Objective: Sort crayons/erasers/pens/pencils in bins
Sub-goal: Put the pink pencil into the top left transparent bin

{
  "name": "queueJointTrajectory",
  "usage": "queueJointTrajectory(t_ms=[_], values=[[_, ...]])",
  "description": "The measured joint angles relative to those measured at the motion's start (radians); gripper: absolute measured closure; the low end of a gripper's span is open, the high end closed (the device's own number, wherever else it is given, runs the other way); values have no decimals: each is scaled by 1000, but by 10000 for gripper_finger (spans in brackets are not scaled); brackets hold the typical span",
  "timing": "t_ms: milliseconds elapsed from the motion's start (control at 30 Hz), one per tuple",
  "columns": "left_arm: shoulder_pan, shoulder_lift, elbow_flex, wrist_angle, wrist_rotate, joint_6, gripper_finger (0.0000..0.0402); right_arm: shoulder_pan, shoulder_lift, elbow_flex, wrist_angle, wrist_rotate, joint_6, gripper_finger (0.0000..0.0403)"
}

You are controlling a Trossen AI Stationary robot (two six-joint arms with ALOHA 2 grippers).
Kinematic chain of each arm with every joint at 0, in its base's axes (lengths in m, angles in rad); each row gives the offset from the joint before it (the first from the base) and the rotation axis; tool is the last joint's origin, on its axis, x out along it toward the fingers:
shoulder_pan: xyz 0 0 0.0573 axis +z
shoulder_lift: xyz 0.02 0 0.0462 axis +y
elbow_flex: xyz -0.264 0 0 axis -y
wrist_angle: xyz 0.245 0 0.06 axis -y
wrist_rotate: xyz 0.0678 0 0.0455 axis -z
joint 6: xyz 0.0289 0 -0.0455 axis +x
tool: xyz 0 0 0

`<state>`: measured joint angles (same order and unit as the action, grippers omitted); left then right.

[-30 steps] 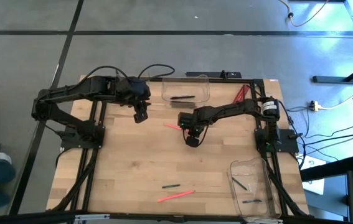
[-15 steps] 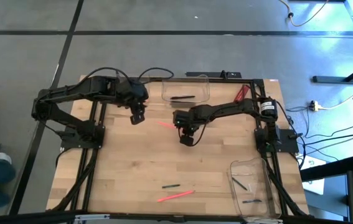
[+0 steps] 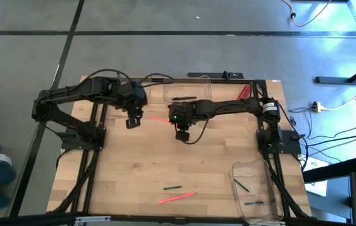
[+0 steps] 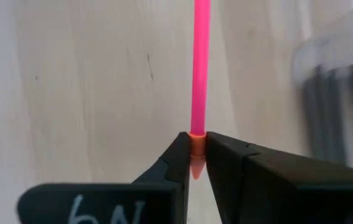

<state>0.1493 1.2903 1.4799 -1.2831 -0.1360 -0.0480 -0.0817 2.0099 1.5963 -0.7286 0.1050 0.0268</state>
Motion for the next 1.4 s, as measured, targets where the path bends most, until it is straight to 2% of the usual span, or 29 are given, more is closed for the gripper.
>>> queueJointTrajectory(t_ms=[200,500,933,1200,1400], values=[[0,0,0,28,0,79,305,0,-2,107,-39,11,-65,360],[0,0,0,37,0,86,305,0,-2,227,-63,74,-148,360],[0,0,0,34,-33,216,305,-2,-3,265,-68,86,-193,360],[0,0,-1,35,-34,210,305,-2,-3,265,-70,86,-197,360],[0,0,-72,34,-37,208,305,-2,-3,265,-70,86,-197,360]])
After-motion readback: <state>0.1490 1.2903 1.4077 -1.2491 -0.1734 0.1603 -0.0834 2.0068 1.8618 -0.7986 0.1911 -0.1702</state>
